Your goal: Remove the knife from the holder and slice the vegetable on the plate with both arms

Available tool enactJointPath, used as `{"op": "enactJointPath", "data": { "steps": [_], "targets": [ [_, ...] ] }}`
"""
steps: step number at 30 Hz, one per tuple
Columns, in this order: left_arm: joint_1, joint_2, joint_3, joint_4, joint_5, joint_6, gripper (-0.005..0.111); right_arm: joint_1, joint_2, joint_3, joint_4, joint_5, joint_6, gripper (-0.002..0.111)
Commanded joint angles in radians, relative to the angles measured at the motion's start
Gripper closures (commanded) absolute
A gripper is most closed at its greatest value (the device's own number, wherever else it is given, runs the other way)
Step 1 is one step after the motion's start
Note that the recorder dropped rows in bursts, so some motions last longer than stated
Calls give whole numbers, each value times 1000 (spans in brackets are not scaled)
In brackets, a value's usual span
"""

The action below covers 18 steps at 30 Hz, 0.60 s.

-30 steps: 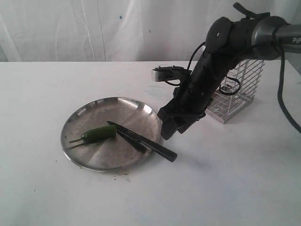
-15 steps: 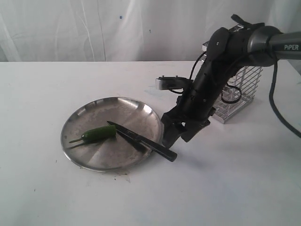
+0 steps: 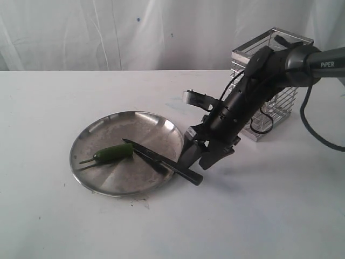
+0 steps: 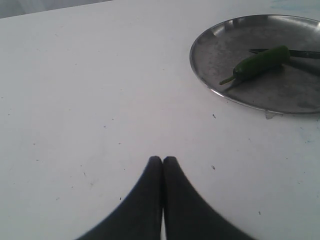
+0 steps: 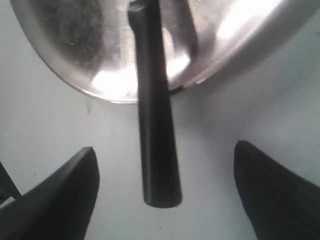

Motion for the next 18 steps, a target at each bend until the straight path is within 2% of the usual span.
{"op": "enactJointPath", "data": {
  "steps": [1, 8, 18],
  "targets": [
    [0, -5, 3, -5, -4, 0, 107, -50, 30, -4, 50, 6, -17, 38],
    [0, -5, 3, -5, -4, 0, 107, -50, 66, -4, 128, 6, -51, 39],
    [0, -5, 3, -5, -4, 0, 107, -50, 96, -3, 137, 6, -51, 39]
  ]
}}
